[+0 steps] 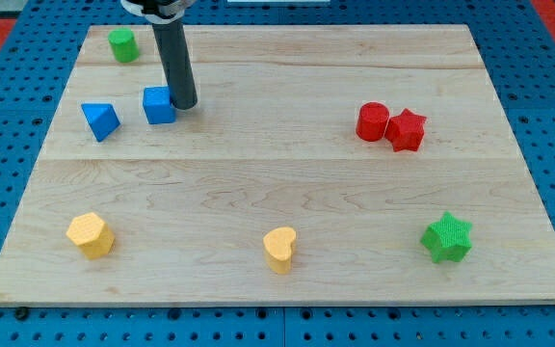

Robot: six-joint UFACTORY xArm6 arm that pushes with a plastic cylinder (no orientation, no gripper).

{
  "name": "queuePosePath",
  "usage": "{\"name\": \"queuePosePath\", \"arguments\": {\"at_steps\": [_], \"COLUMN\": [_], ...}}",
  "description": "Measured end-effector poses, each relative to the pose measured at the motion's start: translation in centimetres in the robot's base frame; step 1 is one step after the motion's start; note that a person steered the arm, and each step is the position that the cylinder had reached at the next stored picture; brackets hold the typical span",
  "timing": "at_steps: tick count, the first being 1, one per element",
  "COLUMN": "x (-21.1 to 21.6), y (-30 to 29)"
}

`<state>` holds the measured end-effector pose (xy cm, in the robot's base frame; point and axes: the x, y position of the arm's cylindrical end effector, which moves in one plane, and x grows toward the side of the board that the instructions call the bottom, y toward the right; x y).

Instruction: Slide green circle slightly right and down

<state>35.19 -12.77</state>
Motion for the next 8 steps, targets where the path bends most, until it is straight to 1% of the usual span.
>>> {"name": "queuePosePath", "arguments": {"at_steps": [2,3,4,5,6,8], "x": [0.6,-0.2,-2.4,-4.1,-4.8,-7.8], "y": [-3.9,-1.6,0.2,-2.8,-8.2,-15.5]}}
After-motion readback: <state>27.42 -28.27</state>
